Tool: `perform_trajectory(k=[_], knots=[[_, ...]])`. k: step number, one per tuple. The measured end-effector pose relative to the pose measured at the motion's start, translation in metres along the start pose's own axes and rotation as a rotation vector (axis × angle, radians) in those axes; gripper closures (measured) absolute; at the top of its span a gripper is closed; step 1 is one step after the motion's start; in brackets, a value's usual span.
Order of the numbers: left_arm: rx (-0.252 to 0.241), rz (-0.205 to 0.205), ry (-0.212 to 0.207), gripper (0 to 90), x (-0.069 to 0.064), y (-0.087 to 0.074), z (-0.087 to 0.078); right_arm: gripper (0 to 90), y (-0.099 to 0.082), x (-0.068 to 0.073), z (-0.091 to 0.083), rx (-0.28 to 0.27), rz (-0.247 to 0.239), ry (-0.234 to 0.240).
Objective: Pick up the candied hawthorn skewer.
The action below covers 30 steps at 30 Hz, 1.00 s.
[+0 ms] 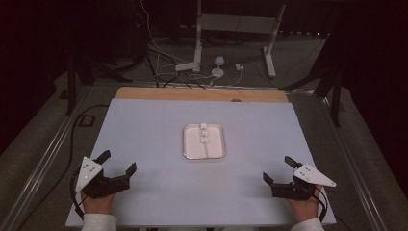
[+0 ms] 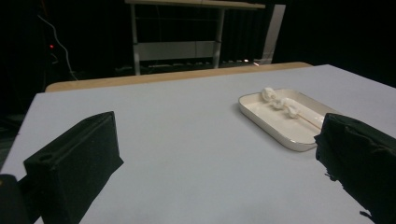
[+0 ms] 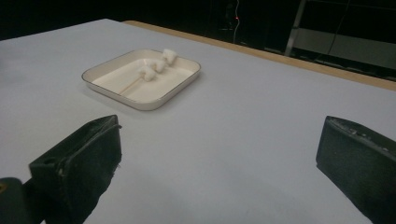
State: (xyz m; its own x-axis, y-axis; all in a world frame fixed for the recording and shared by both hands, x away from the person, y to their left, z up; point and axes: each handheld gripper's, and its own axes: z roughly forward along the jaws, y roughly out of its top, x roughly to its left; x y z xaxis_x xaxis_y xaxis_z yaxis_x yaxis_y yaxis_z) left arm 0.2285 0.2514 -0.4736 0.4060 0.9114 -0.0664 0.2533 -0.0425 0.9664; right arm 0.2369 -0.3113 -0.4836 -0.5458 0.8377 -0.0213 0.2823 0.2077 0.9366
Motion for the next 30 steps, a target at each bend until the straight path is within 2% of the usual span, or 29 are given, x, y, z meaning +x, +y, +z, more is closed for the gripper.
perform_trajectory(k=[4,10,15,19,23,30], knots=[[0.003,-0.015,-0.009,0.5,-0.002,0.003,-0.001,0.3,-0.001,-0.002,0.001,-0.001,0.007,-0.008],[0.007,-0.011,0.010,0.5,-0.007,0.009,-0.002,0.3,-0.002,-0.002,0.003,-0.001,0.023,-0.014],[0.003,-0.025,0.005,0.5,-0.009,0.016,0.001,0.3,-0.002,0.000,0.004,0.003,0.022,-0.014],[0.013,-0.001,0.015,0.8,-0.015,0.024,0.004,0.3,-0.002,0.001,0.005,0.006,0.012,-0.019],[0.007,0.000,0.013,0.8,-0.020,0.032,0.009,0.3,-0.002,0.002,0.005,0.005,0.012,-0.023],[0.011,0.003,-0.015,0.8,-0.030,0.041,0.025,0.3,-0.002,0.003,0.005,0.010,0.009,-0.027]])
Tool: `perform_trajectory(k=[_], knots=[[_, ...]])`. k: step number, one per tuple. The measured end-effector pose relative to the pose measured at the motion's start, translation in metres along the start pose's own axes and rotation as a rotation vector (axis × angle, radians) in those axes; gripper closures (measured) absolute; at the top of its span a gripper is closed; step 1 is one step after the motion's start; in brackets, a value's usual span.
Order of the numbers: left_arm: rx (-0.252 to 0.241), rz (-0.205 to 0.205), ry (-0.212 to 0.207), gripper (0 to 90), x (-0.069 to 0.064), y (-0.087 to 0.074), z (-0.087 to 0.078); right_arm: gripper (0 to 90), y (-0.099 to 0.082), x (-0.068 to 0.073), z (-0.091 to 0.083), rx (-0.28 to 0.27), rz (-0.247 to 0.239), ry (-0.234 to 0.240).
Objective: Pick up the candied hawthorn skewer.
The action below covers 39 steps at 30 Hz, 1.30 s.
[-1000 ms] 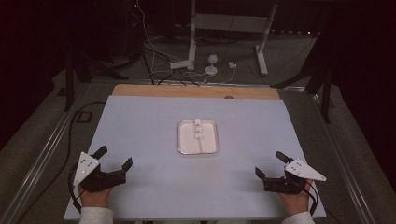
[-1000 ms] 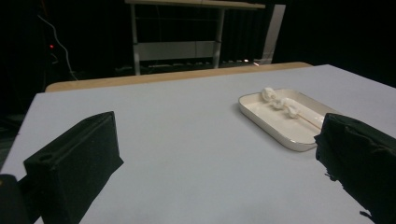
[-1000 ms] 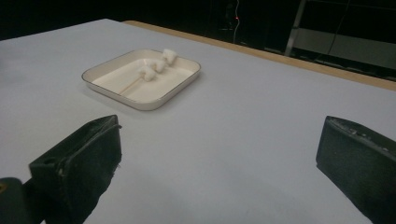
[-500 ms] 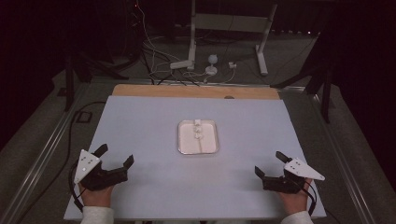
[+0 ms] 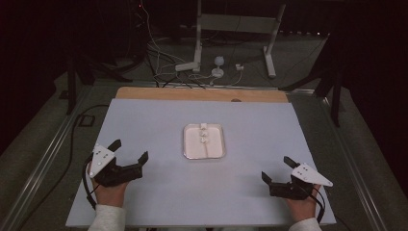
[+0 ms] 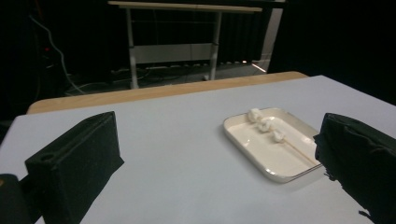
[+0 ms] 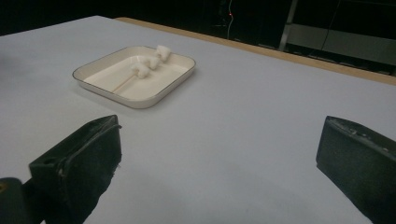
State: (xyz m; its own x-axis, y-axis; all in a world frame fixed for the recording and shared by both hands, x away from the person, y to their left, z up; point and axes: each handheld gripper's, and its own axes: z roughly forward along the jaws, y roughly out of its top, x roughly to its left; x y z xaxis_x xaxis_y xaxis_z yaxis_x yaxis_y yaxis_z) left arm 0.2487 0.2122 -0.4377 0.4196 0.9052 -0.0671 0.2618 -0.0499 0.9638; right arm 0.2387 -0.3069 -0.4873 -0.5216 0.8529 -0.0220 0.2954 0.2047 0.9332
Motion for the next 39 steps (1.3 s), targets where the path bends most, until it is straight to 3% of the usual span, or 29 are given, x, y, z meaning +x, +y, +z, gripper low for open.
perform_trajectory(k=[10,20,31,39], knots=[[0.046,0.016,-0.056,0.8,-0.019,0.007,0.036,0.3,0.000,0.000,0.000,0.006,0.007,-0.003],[0.071,0.005,-0.098,0.8,-0.032,0.005,0.063,0.2,0.002,0.002,0.000,0.014,0.016,0.006],[0.125,-0.002,-0.111,0.8,-0.051,0.000,0.099,0.2,0.001,0.000,0.000,0.013,0.026,0.001],[0.175,0.026,-0.129,0.8,-0.068,-0.005,0.124,0.2,0.001,0.000,0.000,0.014,0.027,0.000]])
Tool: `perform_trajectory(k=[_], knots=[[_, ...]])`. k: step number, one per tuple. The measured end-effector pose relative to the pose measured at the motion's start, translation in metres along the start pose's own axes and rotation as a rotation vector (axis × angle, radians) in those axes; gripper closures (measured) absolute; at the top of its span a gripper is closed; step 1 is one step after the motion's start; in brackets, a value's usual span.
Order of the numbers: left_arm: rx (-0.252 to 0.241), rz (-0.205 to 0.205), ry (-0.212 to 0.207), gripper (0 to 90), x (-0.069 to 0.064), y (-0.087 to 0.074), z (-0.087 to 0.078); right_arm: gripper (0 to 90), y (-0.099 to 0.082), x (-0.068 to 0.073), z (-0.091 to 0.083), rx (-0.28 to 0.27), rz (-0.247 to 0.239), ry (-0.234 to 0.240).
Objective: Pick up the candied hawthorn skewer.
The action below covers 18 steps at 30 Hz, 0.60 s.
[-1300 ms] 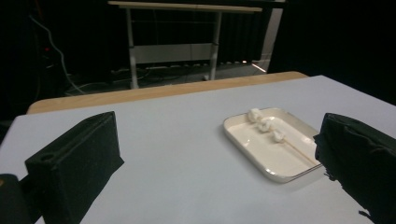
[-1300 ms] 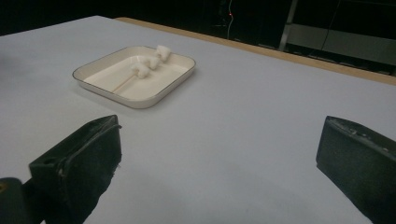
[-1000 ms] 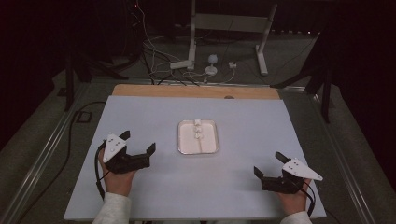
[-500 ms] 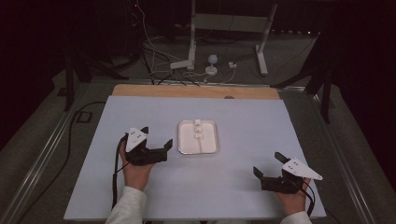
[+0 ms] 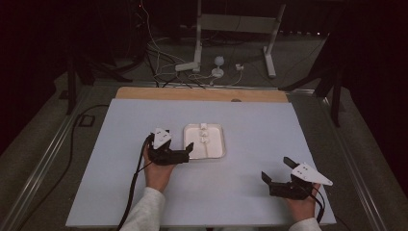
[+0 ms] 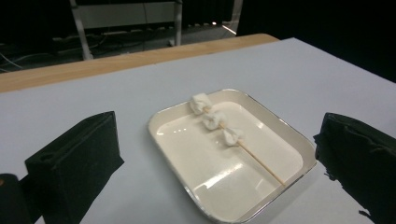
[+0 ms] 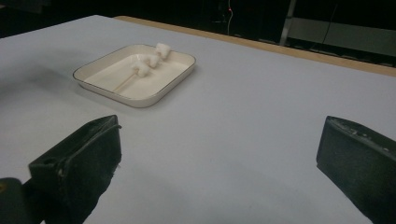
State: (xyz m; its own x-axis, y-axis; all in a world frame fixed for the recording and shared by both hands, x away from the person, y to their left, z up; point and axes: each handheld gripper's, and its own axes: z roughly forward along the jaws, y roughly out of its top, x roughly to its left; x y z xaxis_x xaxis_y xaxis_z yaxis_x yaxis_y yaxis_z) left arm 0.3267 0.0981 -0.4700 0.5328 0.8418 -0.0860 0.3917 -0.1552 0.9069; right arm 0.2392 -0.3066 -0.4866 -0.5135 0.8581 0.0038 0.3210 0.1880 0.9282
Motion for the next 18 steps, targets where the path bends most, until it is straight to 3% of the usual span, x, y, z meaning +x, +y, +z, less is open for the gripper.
perform_trajectory(k=[8,14,18], knots=[[0.039,-0.003,-0.005,0.8,-0.009,-0.002,0.023,0.2,-0.001,-0.001,0.000,0.001,0.011,-0.003],[0.076,0.030,0.001,0.8,-0.018,-0.006,0.040,0.2,-0.001,-0.002,0.000,0.000,0.017,-0.001],[0.105,0.026,0.000,0.8,-0.023,-0.010,0.051,0.2,-0.001,-0.002,0.000,-0.001,0.017,-0.003]])
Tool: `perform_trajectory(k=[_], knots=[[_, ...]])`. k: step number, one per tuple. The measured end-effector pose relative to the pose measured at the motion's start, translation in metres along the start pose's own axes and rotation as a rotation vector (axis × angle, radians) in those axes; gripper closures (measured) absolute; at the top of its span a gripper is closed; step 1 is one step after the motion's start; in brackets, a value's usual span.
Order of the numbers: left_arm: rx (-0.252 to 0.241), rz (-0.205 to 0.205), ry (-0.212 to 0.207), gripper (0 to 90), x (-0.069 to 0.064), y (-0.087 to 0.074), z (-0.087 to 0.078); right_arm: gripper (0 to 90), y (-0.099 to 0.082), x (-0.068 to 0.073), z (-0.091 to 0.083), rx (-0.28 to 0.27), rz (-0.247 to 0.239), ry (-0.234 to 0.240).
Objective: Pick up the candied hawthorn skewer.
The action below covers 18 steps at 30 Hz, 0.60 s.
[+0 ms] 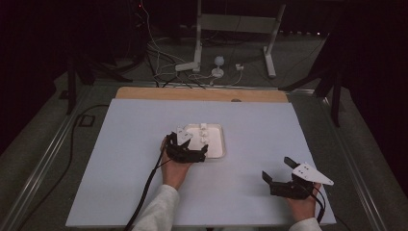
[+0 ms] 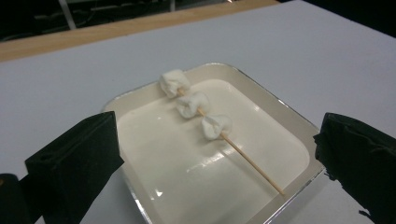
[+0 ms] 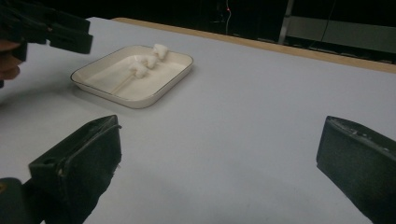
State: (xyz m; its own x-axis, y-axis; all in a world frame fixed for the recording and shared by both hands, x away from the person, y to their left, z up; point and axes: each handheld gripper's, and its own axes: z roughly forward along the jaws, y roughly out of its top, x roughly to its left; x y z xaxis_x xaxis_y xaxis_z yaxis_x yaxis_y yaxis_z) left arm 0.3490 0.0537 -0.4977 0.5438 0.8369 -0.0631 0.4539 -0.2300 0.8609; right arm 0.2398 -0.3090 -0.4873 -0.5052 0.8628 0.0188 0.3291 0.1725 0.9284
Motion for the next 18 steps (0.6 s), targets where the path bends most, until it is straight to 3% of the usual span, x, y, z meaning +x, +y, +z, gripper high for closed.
perform_trajectory(k=[7,9,11,13,17,18], knots=[[0.068,-0.005,-0.016,1.6,-0.008,-0.004,0.017,0.2,0.000,-0.001,0.000,-0.001,0.010,-0.002],[0.094,-0.003,-0.004,1.6,-0.012,-0.005,0.022,0.2,0.000,-0.002,0.000,0.001,0.015,-0.003],[0.118,-0.018,-0.025,2.1,-0.015,-0.006,0.026,0.2,0.000,-0.002,-0.001,0.003,0.017,-0.004],[0.140,-0.013,-0.006,3.7,-0.018,-0.007,0.030,0.2,0.000,-0.003,-0.001,0.004,0.015,-0.005],[0.189,0.006,0.016,12.0,-0.021,-0.008,0.035,0.2,-0.001,-0.003,-0.001,0.006,0.018,-0.005],[0.205,0.018,0.023,17.7,-0.022,-0.009,0.035,0.2,-0.001,-0.003,-0.001,0.005,0.018,-0.005]])
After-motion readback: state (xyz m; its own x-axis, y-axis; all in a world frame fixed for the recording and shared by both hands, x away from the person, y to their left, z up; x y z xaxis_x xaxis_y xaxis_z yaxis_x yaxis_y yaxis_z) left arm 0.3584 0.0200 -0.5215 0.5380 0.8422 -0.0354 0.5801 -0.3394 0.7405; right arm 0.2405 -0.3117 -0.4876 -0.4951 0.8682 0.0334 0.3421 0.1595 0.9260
